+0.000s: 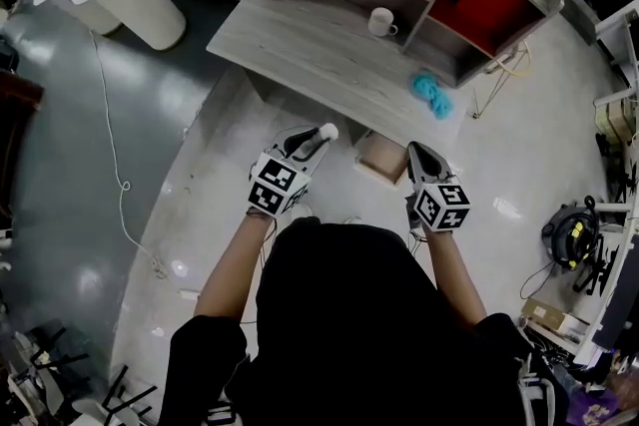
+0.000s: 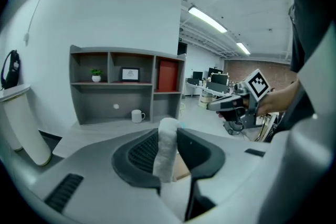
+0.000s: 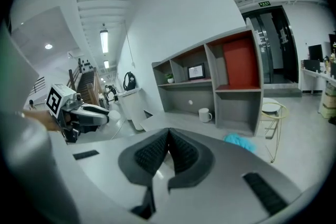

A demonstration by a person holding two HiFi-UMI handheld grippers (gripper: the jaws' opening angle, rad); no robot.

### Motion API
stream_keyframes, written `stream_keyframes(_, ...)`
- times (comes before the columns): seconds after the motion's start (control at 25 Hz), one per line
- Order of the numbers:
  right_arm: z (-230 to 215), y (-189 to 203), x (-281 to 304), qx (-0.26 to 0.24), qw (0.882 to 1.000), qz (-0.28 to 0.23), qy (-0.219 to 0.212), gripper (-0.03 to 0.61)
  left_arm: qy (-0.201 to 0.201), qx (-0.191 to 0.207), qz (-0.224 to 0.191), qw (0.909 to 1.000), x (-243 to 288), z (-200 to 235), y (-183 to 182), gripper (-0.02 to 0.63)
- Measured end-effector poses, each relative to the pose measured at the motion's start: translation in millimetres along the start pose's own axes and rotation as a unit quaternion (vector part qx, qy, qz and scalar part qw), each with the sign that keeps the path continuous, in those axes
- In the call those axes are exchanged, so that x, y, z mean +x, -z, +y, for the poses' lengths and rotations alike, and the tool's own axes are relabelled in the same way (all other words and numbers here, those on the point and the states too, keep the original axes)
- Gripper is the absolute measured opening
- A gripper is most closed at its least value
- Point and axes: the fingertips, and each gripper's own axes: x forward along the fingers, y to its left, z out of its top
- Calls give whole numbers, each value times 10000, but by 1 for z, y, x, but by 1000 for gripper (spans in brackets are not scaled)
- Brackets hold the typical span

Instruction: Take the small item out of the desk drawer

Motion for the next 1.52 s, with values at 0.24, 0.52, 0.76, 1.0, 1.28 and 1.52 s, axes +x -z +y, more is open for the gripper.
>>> stream_keyframes(0.24, 37, -30, 17, -385, 9988, -113, -275, 0, -522, -311, -648, 9960, -55, 29, -19, 110)
stream_keyframes(0.52, 79, -68, 43, -731, 9944, -370, -661, 2, -1416, -735, -1328, 9782, -120, 63, -28, 109)
stream_keyframes(0.76, 115, -93, 58, -674, 9920, -607, -882, 0, -2347, -835, -1591, 9553, -179, 94, -23, 109)
stream_keyframes(1.0, 141, -102, 77, -1067, 9877, -722, -890, 0, -2885, -978, -1774, 9358, -213, 126, -12, 109)
stream_keyframes(1.28, 160, -97, 94, -1052, 9880, -780, -819, 0, -3095, -1100, -1876, 9257, -230, 145, 8, 110)
stream_keyframes(1.52, 166, -90, 96, -1233, 9872, -749, -674, 0, -2950, -1148, -1887, 9296, -225, 152, 15, 109)
